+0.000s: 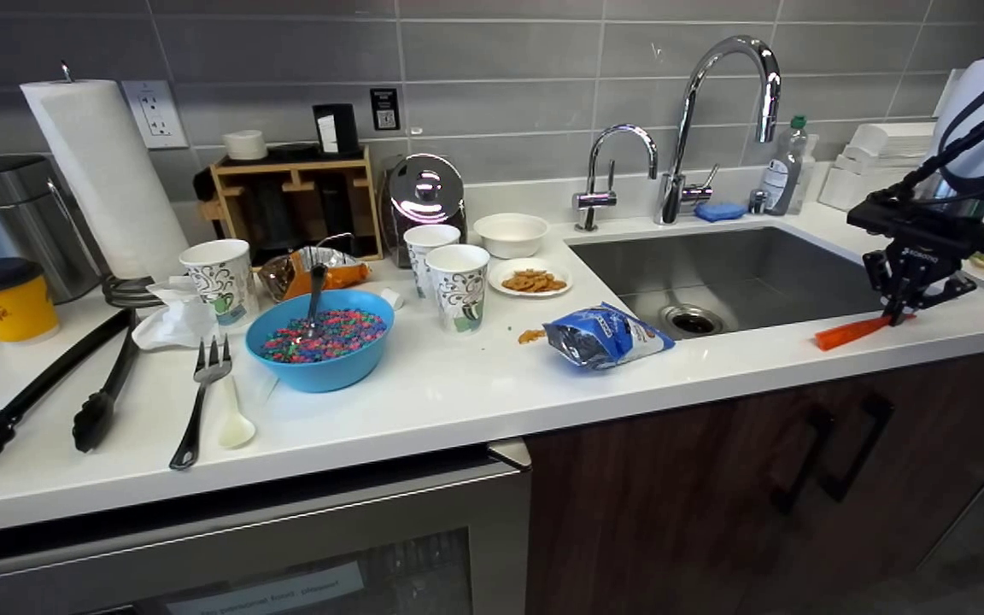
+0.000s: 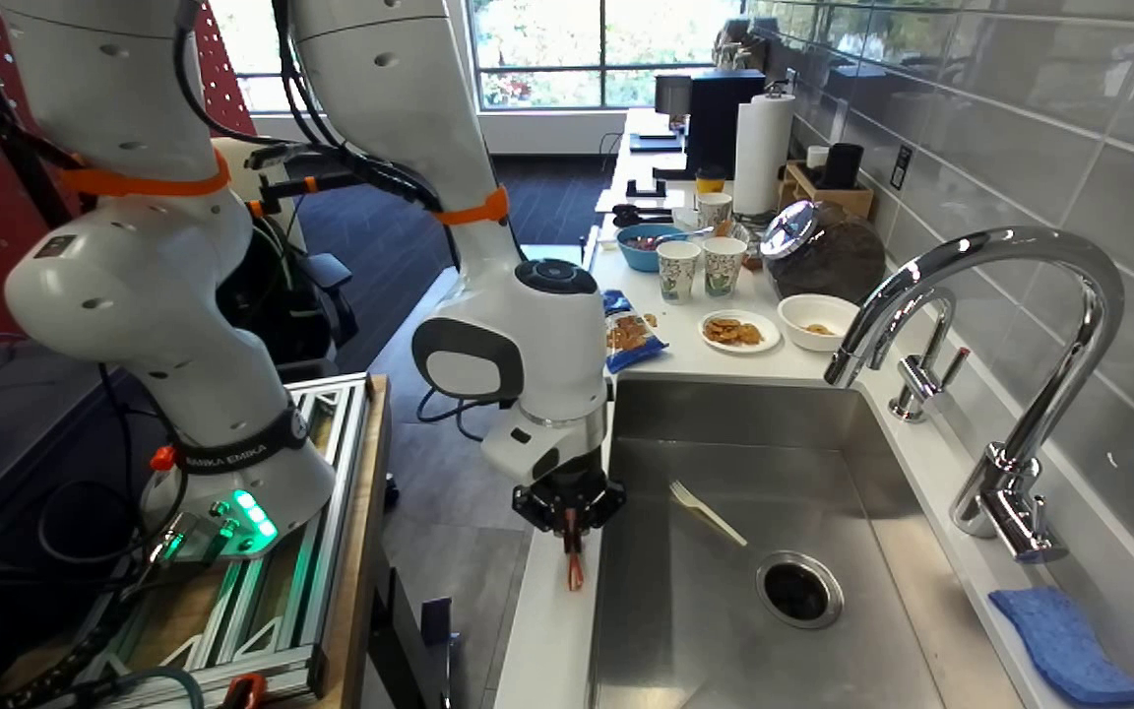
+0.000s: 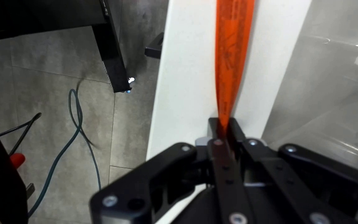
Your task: Place the packet of chopsticks in the cup to the right of the blue bowl
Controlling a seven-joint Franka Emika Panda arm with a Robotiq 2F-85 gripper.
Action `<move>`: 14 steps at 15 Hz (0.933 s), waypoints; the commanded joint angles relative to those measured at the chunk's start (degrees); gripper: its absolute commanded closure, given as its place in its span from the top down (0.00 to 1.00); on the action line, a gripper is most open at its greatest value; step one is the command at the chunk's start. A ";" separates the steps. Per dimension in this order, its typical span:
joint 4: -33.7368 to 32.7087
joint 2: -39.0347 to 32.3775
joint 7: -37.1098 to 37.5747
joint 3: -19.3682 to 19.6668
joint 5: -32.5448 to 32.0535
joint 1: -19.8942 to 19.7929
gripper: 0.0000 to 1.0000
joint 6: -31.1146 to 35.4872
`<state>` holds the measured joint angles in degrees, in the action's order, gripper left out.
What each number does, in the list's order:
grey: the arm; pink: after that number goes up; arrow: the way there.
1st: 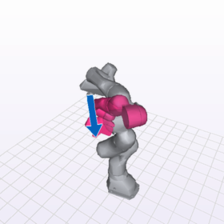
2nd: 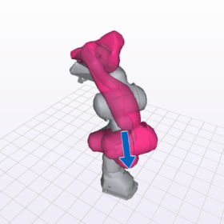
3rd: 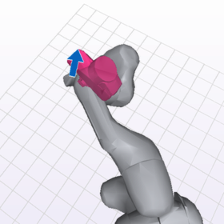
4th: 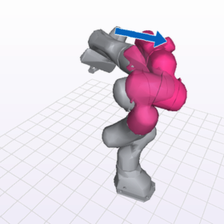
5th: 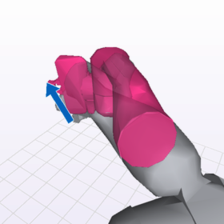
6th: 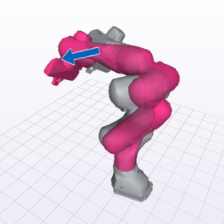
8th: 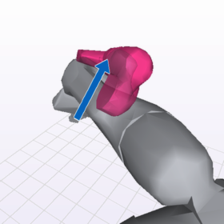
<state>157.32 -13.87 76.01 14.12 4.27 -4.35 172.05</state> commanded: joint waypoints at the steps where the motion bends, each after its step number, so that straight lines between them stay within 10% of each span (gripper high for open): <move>1: -0.03 1.10 -3.69 -1.62 4.46 -0.16 0.02 -1.32; 9: -1.30 11.62 3.44 7.31 -13.11 10.33 0.02 -2.82; 14: -4.32 16.04 5.19 -0.33 -16.72 15.89 0.02 -8.33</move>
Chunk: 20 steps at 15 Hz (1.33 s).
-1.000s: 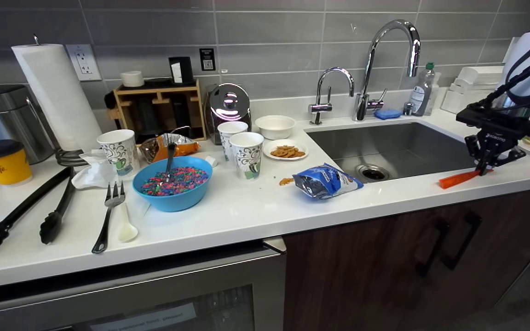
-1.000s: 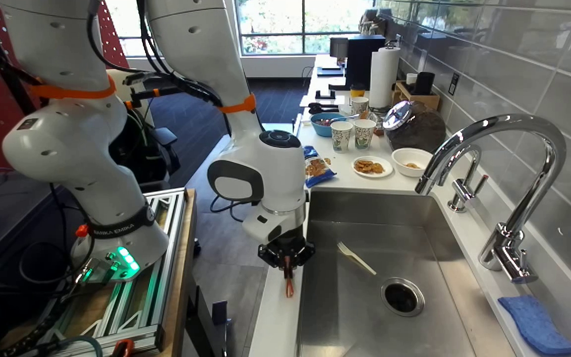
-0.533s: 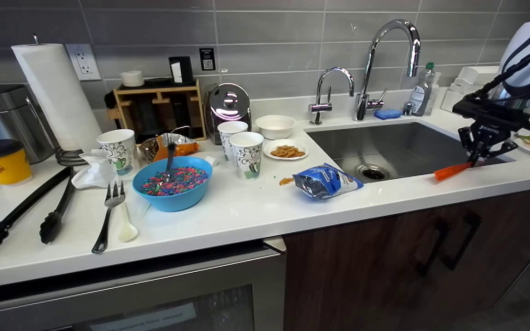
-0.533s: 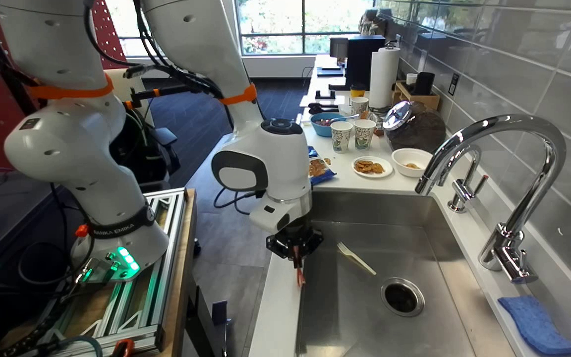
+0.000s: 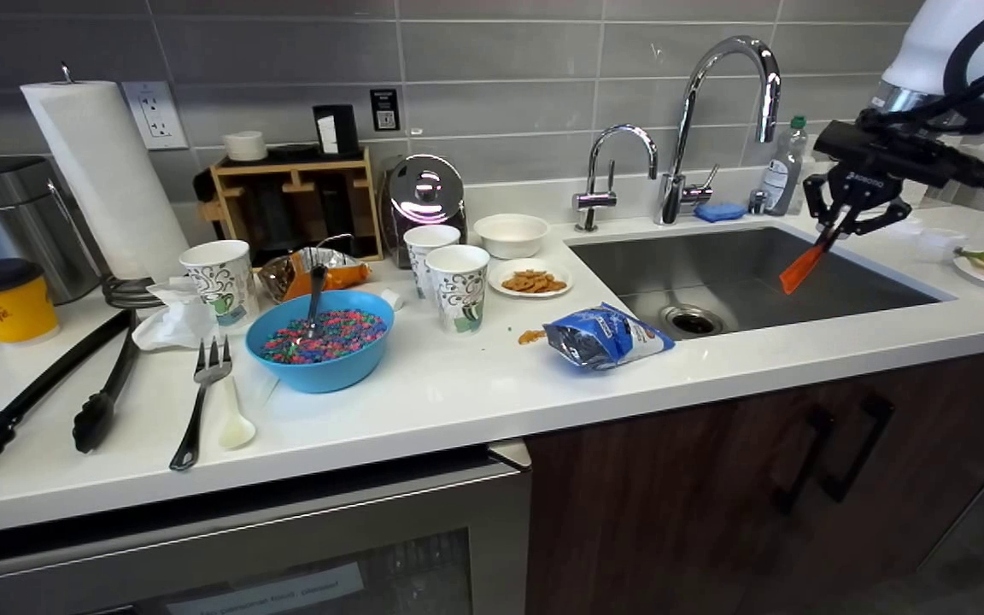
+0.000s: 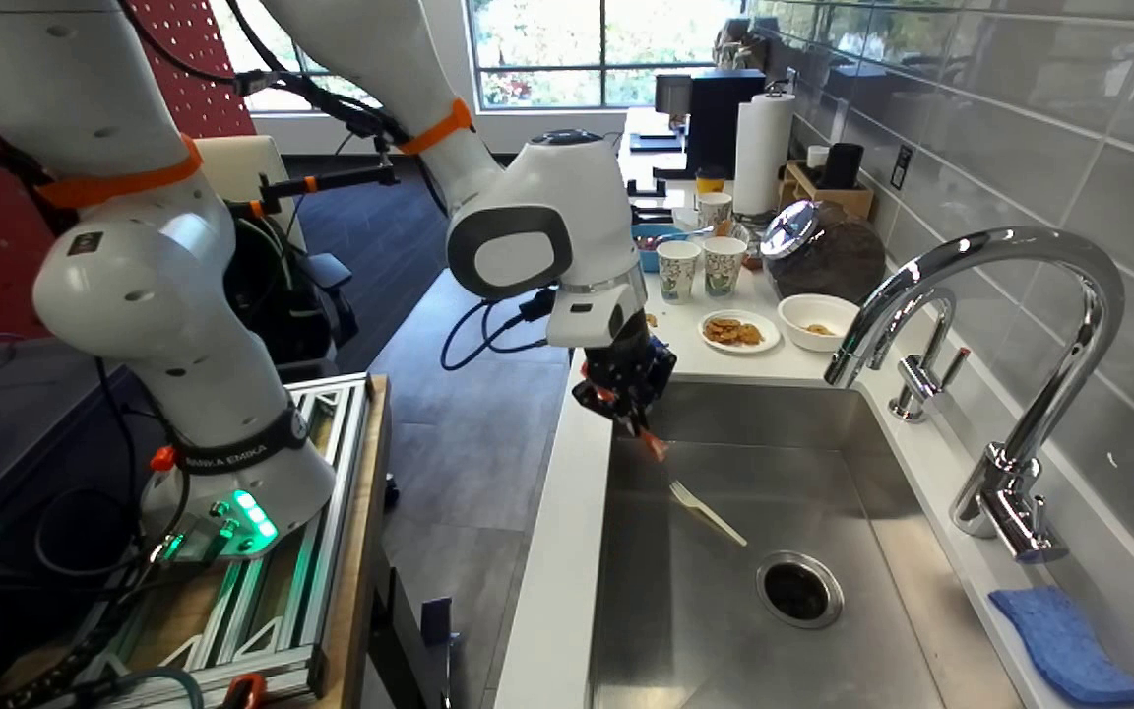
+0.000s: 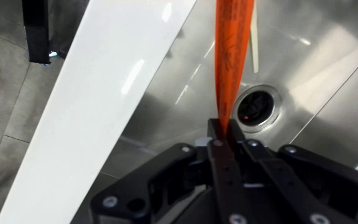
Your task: Place the packet of chopsticks in the cup to the right of the blue bowl
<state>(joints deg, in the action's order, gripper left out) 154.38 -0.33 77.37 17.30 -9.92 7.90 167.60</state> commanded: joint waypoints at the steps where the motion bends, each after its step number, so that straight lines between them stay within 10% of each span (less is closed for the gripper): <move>1: -2.80 2.06 7.19 -5.15 -4.16 4.62 0.02 -3.89; 8: -21.26 -5.80 34.04 -11.76 -11.25 10.13 0.02 -4.04; 13: -37.98 -14.08 51.48 2.96 -27.71 26.06 0.02 -9.14; 20: -43.82 -22.33 72.97 15.52 -48.98 50.80 0.02 -18.58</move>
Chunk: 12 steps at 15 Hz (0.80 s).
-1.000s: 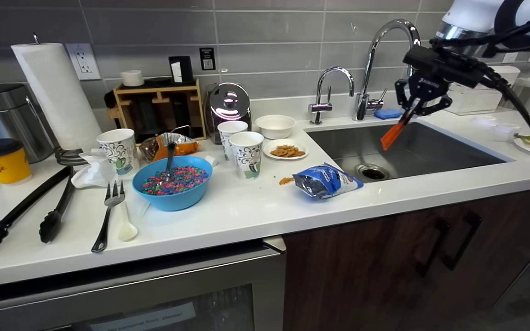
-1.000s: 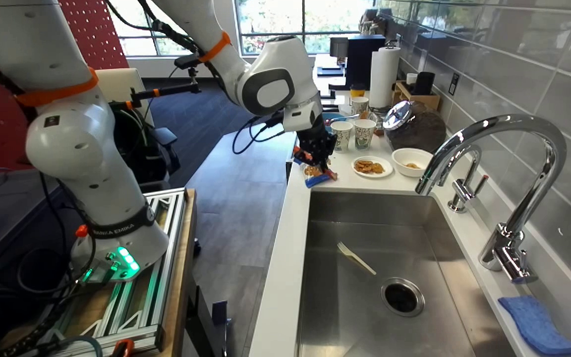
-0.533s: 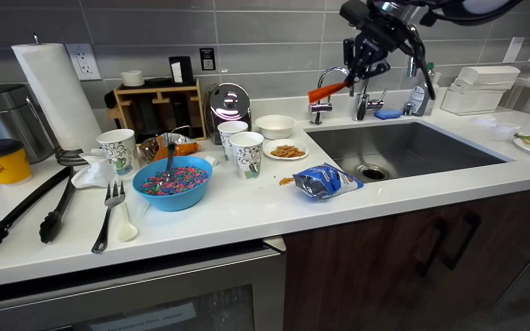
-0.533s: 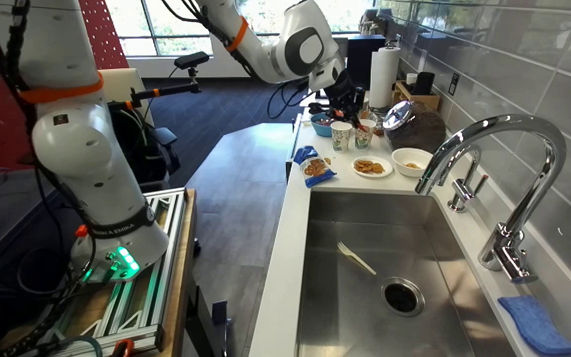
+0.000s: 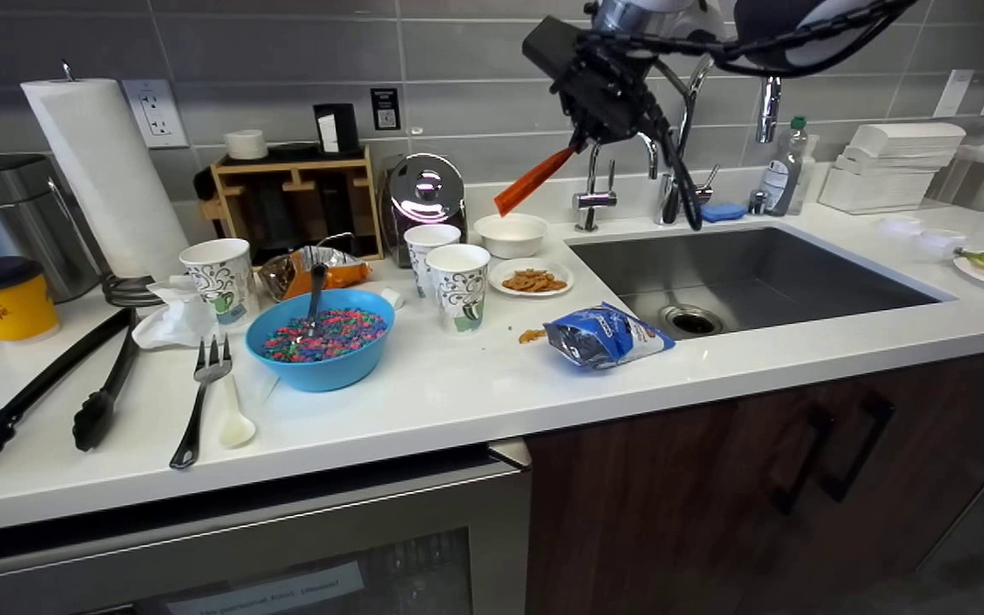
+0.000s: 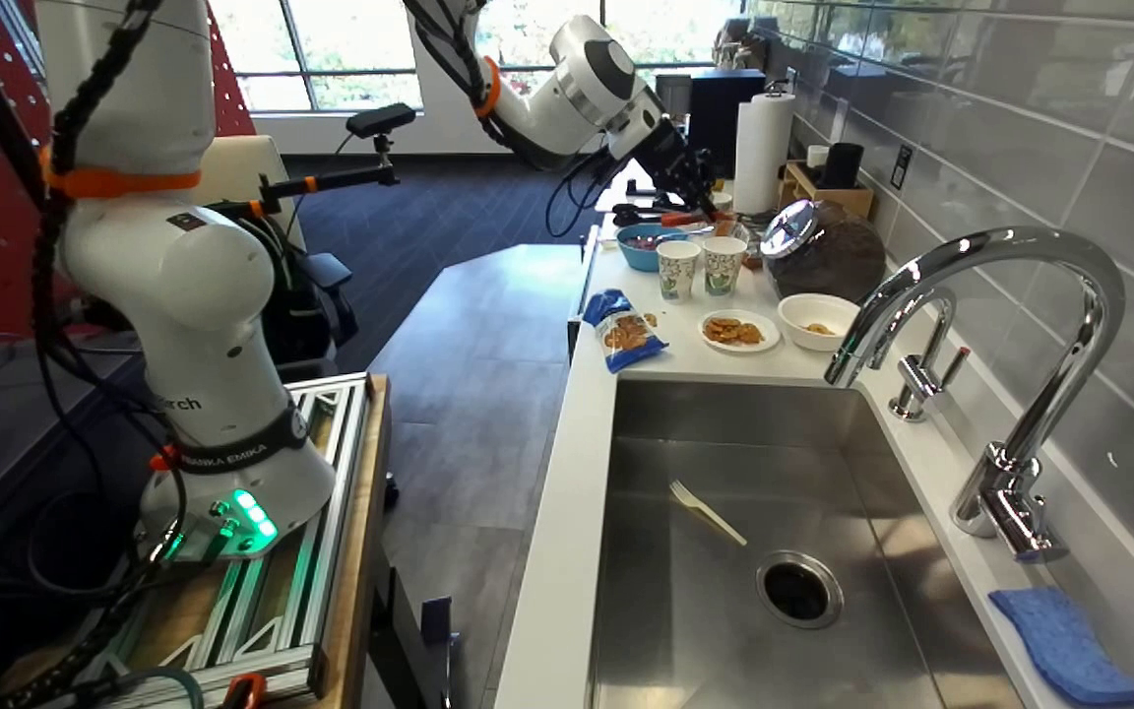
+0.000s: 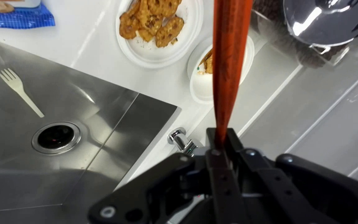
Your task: Place the packet of chopsticks in the cup to the right of the blue bowl
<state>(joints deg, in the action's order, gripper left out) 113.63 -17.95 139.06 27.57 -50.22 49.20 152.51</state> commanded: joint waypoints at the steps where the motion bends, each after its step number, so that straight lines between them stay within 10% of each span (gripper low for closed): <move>1: -4.45 -6.01 14.18 7.81 -11.41 14.31 0.02 -5.09; 2: -1.97 -1.07 7.30 -5.19 -9.77 -0.24 0.02 -4.71; 12: -4.60 -0.81 5.98 -14.68 -16.37 -8.41 0.02 -8.42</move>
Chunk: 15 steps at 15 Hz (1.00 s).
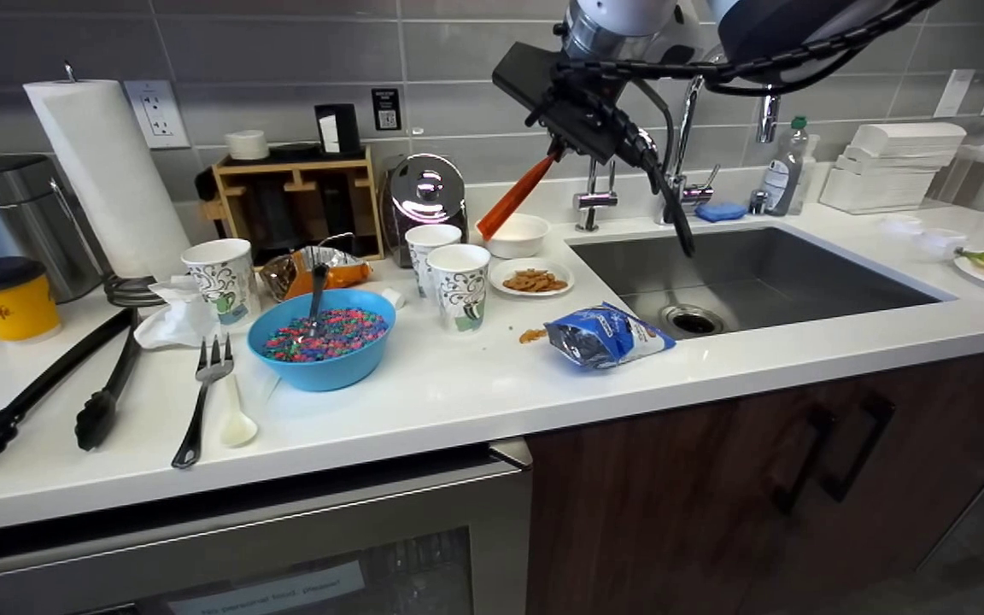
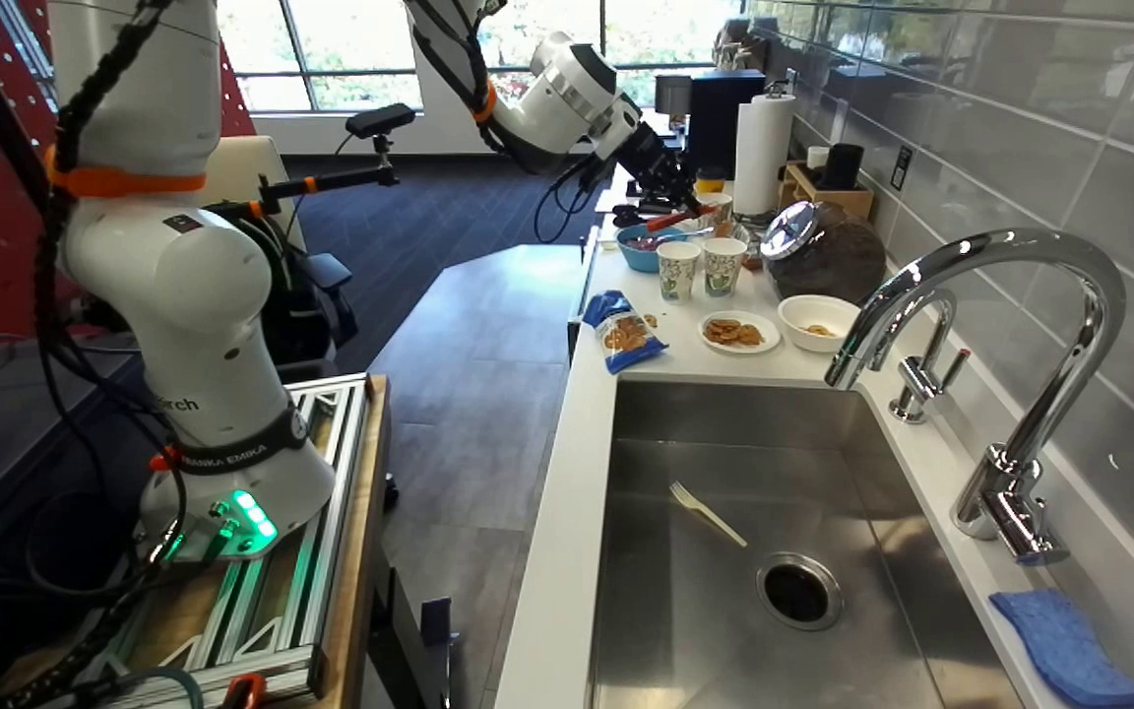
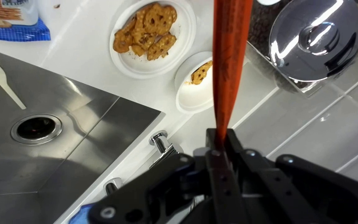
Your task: Place the packet of chopsticks in the cup to the right of the blue bowl
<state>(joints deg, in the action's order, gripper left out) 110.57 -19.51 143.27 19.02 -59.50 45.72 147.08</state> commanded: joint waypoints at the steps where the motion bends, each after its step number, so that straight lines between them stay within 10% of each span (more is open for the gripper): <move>1: -2.26 0.95 2.03 -8.05 -10.81 -6.04 0.02 -4.14; 15: -5.76 -3.30 5.24 -30.07 -41.38 -17.93 0.02 -24.03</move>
<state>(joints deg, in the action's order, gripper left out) 105.99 -20.21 143.43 -7.73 -96.30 29.94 126.69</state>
